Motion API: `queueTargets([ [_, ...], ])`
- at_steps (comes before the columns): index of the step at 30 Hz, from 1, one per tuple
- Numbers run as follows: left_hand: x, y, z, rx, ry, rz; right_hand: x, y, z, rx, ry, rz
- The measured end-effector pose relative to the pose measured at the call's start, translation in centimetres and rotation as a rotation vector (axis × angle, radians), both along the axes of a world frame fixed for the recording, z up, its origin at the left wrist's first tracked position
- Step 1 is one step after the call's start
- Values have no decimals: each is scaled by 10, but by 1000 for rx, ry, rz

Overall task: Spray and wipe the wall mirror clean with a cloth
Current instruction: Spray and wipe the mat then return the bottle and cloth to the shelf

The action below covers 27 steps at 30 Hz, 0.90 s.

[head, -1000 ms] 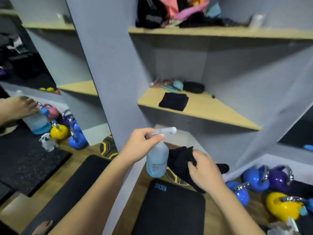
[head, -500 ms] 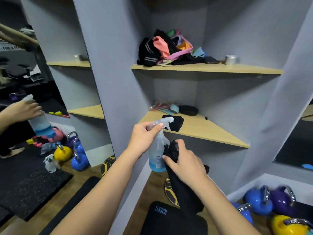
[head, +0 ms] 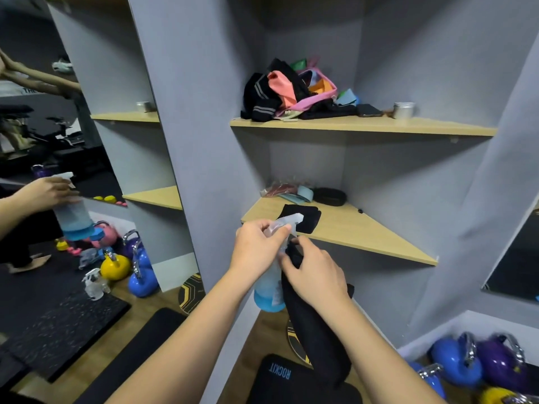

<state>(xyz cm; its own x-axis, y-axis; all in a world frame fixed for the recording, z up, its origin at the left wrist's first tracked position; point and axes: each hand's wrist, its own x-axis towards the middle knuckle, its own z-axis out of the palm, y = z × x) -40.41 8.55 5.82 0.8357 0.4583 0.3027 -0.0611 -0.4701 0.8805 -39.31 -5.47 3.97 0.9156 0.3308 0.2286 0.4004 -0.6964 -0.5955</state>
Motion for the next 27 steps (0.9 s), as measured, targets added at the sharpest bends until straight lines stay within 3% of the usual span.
queueTargets([
  [3,13,8,-4,-57,-4,-70,24,-10,0,321,103,-34],
  [5,24,13,-3,-128,-24,-124,41,-19,2,392,91,-62],
  [11,70,33,3,-289,-79,-275,97,-27,19,364,-139,50],
  [16,120,43,12,-439,-103,-478,143,-10,36,425,-197,131],
  [22,169,61,21,-560,-103,-602,191,9,42,362,-377,168],
  [27,201,74,14,-620,-51,-659,217,15,33,296,-388,144],
])
